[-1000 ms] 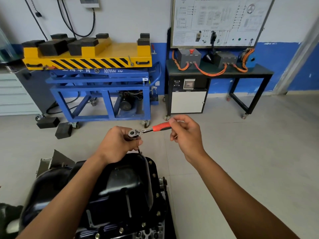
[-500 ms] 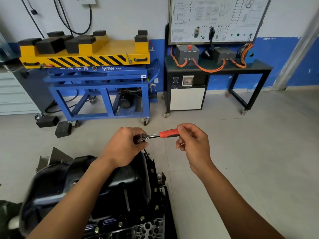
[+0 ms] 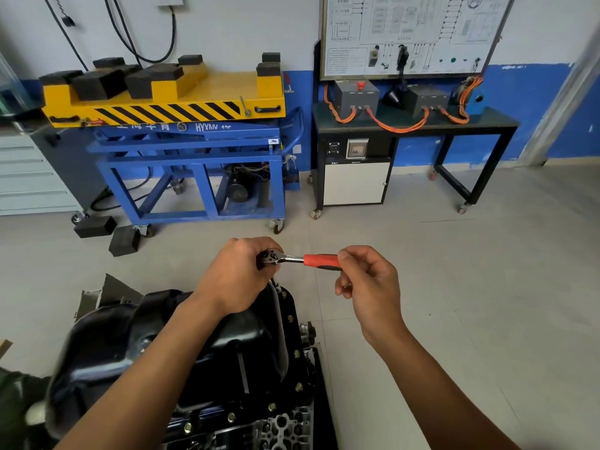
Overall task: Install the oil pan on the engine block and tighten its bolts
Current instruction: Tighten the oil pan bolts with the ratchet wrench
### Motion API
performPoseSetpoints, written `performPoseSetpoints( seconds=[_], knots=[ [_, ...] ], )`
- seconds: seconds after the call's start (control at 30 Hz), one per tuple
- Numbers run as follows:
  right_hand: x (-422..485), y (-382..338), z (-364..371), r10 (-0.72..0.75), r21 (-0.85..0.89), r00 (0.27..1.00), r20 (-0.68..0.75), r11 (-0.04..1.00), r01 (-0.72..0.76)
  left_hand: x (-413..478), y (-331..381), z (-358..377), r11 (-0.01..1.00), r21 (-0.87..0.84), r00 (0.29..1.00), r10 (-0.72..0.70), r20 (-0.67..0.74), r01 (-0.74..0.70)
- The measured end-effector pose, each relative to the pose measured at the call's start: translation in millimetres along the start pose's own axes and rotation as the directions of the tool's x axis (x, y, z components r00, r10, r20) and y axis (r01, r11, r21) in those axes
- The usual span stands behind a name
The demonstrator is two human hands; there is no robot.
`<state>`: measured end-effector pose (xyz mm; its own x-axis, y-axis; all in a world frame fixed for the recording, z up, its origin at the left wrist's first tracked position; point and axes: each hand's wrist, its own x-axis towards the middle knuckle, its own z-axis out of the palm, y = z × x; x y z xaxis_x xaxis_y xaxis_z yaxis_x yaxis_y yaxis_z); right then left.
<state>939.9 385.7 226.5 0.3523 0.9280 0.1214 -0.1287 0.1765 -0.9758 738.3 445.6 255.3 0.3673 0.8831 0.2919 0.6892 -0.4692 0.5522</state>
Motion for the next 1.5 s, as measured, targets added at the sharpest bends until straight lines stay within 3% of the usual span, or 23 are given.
performPoseSetpoints(
  seconds=[0.37, 0.53, 0.67, 1.0, 1.33, 1.5],
  knots=[
    [-15.3, -0.4, -18.3, 0.007, -0.056, 1.000, -0.013, 0.998, -0.008, 6.4, 14.8, 10.6, 0.995, 0.055, 0.996, 0.074, 0.055, -0.077],
    [-34.7, -0.8, -20.2, 0.076, -0.153, 0.985, 0.154, 0.987, -0.052, 12.3, 16.6, 14.1, 0.994, 0.086, 0.995, 0.062, 0.075, -0.068],
    [-52.1, -2.3, -10.3, 0.201, -0.214, 0.931, 0.306, 0.967, -0.138, 18.3, 15.7, 13.1, 0.995, 0.092, 0.991, 0.031, 0.130, -0.043],
    [-56.9, -12.0, 12.0, 0.411, -0.336, 0.730, 0.546, 0.906, -0.258, 24.8, 10.4, 1.3, 0.980, -0.139, 0.942, -0.093, 0.324, 0.144],
    [-38.1, -19.6, 7.4, 0.454, -0.400, 0.648, 0.611, 0.884, -0.242, 33.6, -7.9, -1.6, 0.969, -0.203, 0.911, -0.046, 0.409, 0.140],
    [-34.2, -18.2, 7.6, 0.469, -0.378, 0.656, 0.591, 0.880, -0.288, 37.6, -12.3, 1.0, 0.951, -0.249, 0.892, -0.053, 0.449, 0.182]
  ],
)
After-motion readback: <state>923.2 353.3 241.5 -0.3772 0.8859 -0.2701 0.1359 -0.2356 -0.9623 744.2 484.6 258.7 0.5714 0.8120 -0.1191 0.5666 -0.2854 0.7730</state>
